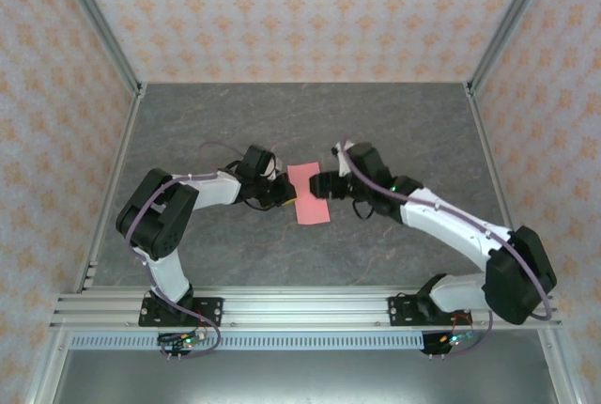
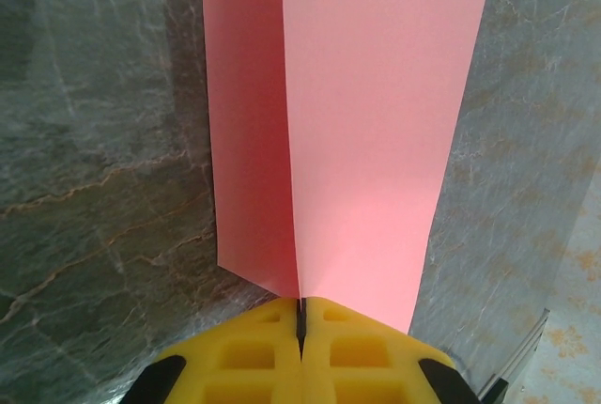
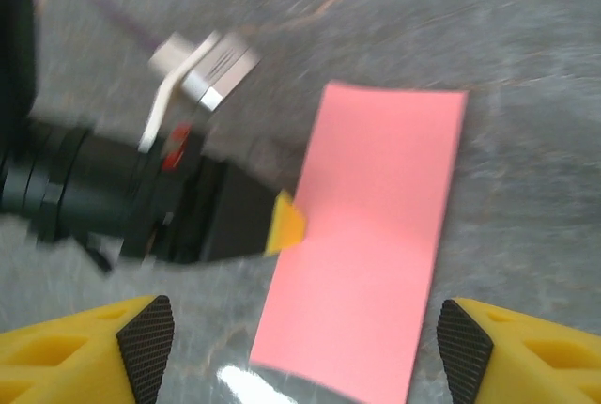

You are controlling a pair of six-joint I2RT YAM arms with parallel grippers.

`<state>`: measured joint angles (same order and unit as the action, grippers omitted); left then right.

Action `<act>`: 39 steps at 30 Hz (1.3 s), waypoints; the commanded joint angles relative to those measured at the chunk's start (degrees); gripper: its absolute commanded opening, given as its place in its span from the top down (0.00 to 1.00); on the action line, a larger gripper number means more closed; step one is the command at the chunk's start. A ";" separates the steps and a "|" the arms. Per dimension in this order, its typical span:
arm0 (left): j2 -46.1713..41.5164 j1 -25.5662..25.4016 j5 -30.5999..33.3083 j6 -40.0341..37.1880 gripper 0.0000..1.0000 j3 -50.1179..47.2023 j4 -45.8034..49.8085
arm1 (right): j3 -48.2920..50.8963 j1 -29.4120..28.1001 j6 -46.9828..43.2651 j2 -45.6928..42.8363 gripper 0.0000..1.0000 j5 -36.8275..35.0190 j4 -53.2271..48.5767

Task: Fold a paper plane with a square sheet of paper (fold left side to right side)
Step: Third fold the triangle at the center of the table.

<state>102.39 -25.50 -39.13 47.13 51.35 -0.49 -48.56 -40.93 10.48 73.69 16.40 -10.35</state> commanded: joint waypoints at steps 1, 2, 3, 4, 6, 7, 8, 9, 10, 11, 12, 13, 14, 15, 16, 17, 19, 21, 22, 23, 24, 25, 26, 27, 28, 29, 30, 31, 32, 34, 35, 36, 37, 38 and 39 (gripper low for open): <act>-2.33 -0.17 -0.22 0.98 1.00 1.27 1.56 | 4.11 -6.54 -8.14 -2.04 0.21 -9.18 3.38; -2.30 -0.13 -0.45 1.14 1.00 1.26 1.50 | 4.91 -8.90 -8.96 -1.98 0.20 -10.81 3.48; -2.25 -0.12 -0.87 1.26 1.00 1.29 1.21 | 5.66 -11.20 -9.79 -1.58 0.19 -12.40 3.63; -2.16 -0.15 -1.31 1.29 1.00 1.33 1.12 | 6.07 -13.43 -10.66 -0.72 0.19 -13.94 3.61; -2.17 -0.16 -1.72 1.37 1.00 1.47 1.14 | 6.06 -16.83 -12.28 2.07 0.18 -15.97 2.64; -2.23 -0.13 -1.91 1.35 1.00 1.58 1.19 | 5.93 -18.27 -13.21 3.87 0.19 -17.41 2.21; -2.34 -0.12 -1.99 1.38 1.00 1.62 1.33 | 5.85 -19.34 -13.93 5.46 0.19 -18.55 2.13; -2.41 -0.10 -2.07 1.33 1.00 1.72 1.28 | 5.74 -20.30 -14.64 7.18 0.19 -19.74 2.36; -2.49 -0.14 -2.24 1.38 1.00 1.72 1.34 | 5.67 -20.96 -15.30 8.80 0.19 -21.06 2.82; -2.48 -0.16 -2.26 1.28 1.00 1.65 1.44 | 5.64 -21.35 -15.73 9.97 0.20 -21.94 3.65; -2.54 -0.16 -2.33 1.29 1.00 1.68 1.38 | 5.58 -21.32 -16.14 11.19 0.20 -22.11 4.74; -2.50 -0.17 -2.43 1.21 1.00 1.70 1.38 | 5.42 -21.43 -16.56 12.42 0.21 -22.41 5.85; -2.54 -0.17 -2.50 1.21 1.00 1.65 1.37 | 5.13 -21.47 -17.00 13.41 0.23 -22.47 6.51; -2.45 -0.16 -2.55 1.16 1.00 1.73 1.43 | 4.52 -21.48 -17.59 14.60 0.25 -22.48 6.94; -2.47 -0.10 -2.69 1.19 1.00 1.66 1.38 | 3.87 -21.48 -18.21 15.87 0.26 -22.71 7.00; -2.55 -0.13 -2.77 1.19 1.00 1.58 1.44 | 3.27 -21.48 -18.70 16.91 0.27 -23.09 7.14; -2.72 -0.16 -2.79 1.02 1.00 1.64 1.64 | 2.53 -21.47 -19.94 18.82 0.27 -23.92 7.69; -2.90 -0.14 -2.71 0.77 1.00 1.69 2.17 | 1.83 -21.47 -21.11 20.40 0.27 -24.46 7.73; -2.96 -0.17 -2.69 0.59 1.00 1.74 2.41 | 1.48 -21.45 -21.62 21.23 0.27 -24.70 7.71; -3.00 -0.12 -2.70 0.34 1.00 1.86 2.68 | 1.20 -21.46 -22.02 21.78 0.27 -24.99 7.63; -3.01 -0.12 -2.71 0.18 1.00 1.96 2.96 | 0.69 -21.48 -22.42 22.33 0.28 -25.80 7.58; -3.13 -0.16 -2.78 0.00 1.00 2.04 3.07 | 0.21 -21.43 -22.79 22.91 0.30 -26.37 7.53; -3.18 -0.12 -2.71 -0.02 1.00 2.07 3.28 | -0.15 -21.43 -23.04 23.27 0.32 -26.66 7.47; -3.14 -0.17 -2.70 -0.05 1.00 2.20 3.41 | -0.54 -21.47 -23.22 23.47 0.34 -27.02 7.53; -3.13 -0.15 -2.77 -0.12 1.00 2.12 3.55 | -0.81 -21.45 -23.39 23.76 0.37 -27.12 7.62; -3.19 -0.15 -2.69 -0.13 1.00 2.21 3.65 | -1.07 -21.47 -23.54 23.99 0.42 -27.09 7.60; -3.17 -0.09 -2.57 -0.24 1.00 2.31 3.90 | -1.39 -21.48 -23.70 24.39 0.48 -27.13 7.34; -3.27 -0.16 -2.44 -0.44 1.00 2.34 4.15 | -1.69 -21.47 -23.82 24.78 0.53 -27.34 6.98; -3.25 -0.17 -2.44 -0.69 1.00 2.43 4.50 | -1.80 -21.41 -23.92 25.01 0.57 -27.66 7.01; -3.24 -0.16 -2.25 -1.26 1.00 2.61 5.29 | -1.82 -21.46 -23.99 24.98 0.66 -27.91 6.97; -3.16 -0.15 -2.26 -1.51 1.00 2.73 5.63 | -1.81 -21.48 -24.11 24.77 0.72 -27.79 6.92; -3.04 -0.17 -2.26 -1.77 1.00 3.00 6.07 | -1.89 -21.47 -24.28 24.50 0.78 -27.50 6.71; -3.05 -0.09 -2.18 -2.03 1.00 3.16 6.33 | -1.89 -21.43 -24.39 24.38 0.82 -27.27 6.58; -2.98 -0.09 -2.17 -2.23 1.00 3.29 6.55 | -2.03 -21.43 -24.57 24.26 0.87 -27.12 6.27; -2.91 -0.17 -2.09 -2.33 1.00 3.39 6.71 | -2.15 -21.46 -24.71 24.29 0.91 -26.89 5.69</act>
<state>101.62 -25.50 -41.21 46.46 52.90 3.68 -49.45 -62.46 -13.47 98.02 -9.26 -3.60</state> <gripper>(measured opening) 0.057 0.110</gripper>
